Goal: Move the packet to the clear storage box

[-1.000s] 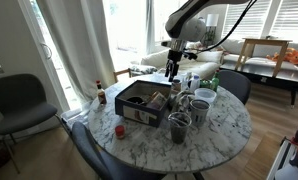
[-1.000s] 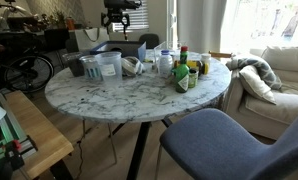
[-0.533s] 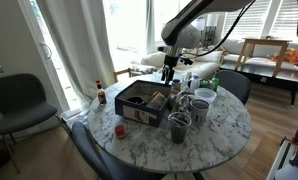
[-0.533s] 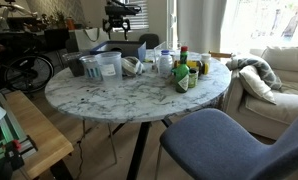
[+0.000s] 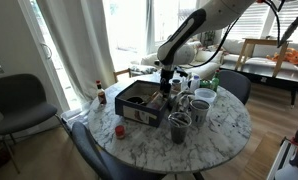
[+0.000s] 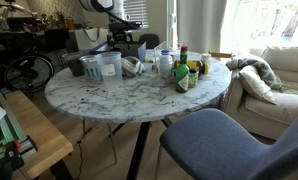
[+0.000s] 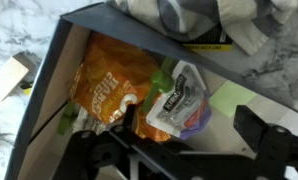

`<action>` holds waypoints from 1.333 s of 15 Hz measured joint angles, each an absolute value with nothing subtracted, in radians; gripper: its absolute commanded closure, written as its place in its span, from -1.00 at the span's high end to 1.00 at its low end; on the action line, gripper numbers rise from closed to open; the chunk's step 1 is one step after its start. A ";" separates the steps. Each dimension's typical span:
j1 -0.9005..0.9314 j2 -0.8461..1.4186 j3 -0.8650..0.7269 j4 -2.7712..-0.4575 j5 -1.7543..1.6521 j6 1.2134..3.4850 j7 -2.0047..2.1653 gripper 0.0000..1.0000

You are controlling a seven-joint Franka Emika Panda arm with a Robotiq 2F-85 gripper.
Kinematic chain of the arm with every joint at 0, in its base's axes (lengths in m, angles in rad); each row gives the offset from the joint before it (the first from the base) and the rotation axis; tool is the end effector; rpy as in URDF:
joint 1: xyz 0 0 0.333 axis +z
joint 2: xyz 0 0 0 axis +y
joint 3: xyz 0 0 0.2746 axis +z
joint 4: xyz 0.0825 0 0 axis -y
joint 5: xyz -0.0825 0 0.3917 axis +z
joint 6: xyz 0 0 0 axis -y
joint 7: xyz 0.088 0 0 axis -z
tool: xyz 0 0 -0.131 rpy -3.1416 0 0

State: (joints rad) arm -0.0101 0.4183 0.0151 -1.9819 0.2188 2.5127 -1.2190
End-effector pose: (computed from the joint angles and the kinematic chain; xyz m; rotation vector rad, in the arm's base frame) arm 0.6145 0.0044 0.1971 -2.6591 -1.5444 -0.2682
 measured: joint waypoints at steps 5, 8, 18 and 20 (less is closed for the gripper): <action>-0.030 0.460 0.036 -1.941 0.173 2.524 -1.195 1.00; -0.041 0.475 0.045 -1.921 0.162 2.524 -1.183 0.45; -0.048 0.489 0.073 -1.884 0.139 2.473 -1.133 -1.00; -0.048 0.483 0.081 -1.875 0.139 2.455 -1.125 -1.00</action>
State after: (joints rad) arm -0.0483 0.4833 0.0807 -1.8748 0.1386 2.4555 -1.1254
